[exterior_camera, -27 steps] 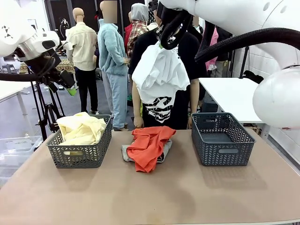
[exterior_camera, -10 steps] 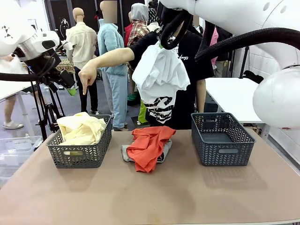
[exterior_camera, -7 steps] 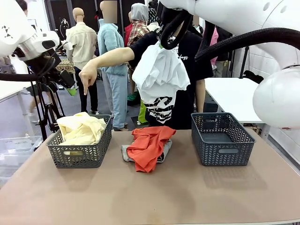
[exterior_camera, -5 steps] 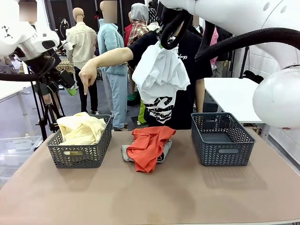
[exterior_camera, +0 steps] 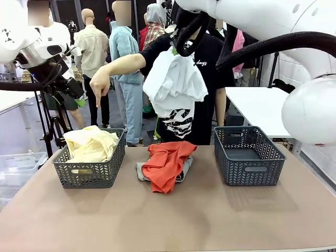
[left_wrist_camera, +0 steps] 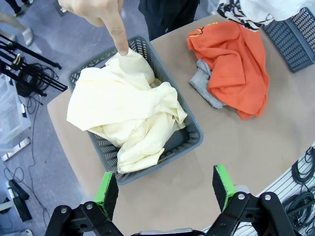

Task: Sort the tops and bottoms.
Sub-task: Sort the clothes according to human instructions.

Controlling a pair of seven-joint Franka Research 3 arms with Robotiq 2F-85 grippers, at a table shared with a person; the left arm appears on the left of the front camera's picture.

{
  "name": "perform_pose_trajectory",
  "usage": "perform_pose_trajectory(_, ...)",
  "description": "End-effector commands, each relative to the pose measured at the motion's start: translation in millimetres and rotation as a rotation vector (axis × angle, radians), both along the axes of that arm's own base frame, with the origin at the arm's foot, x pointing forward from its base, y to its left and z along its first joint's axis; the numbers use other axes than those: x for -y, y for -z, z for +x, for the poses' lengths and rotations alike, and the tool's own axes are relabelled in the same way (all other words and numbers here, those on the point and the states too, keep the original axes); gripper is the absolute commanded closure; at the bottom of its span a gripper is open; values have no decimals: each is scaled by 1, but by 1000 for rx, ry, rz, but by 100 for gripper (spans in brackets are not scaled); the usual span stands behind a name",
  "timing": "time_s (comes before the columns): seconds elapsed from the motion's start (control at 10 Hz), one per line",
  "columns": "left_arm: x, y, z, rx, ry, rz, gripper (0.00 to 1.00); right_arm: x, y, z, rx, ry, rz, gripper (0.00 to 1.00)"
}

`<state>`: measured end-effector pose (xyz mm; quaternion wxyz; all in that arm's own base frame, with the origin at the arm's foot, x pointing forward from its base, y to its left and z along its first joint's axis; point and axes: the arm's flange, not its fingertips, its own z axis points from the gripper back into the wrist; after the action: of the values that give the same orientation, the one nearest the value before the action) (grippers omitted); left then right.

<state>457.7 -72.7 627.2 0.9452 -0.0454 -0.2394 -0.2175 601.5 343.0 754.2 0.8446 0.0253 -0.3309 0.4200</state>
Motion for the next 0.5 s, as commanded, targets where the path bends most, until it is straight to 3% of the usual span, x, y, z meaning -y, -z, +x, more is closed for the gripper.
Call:
perform_pose_trajectory(0.0,-22,7,-37,-19,-21,22,0,-28,-11,17,47,-136,57,100)
perform_pose_trajectory(0.4,-82,0,-122,24,-127,10,0,-74,-20,25,70,-336,69,100)
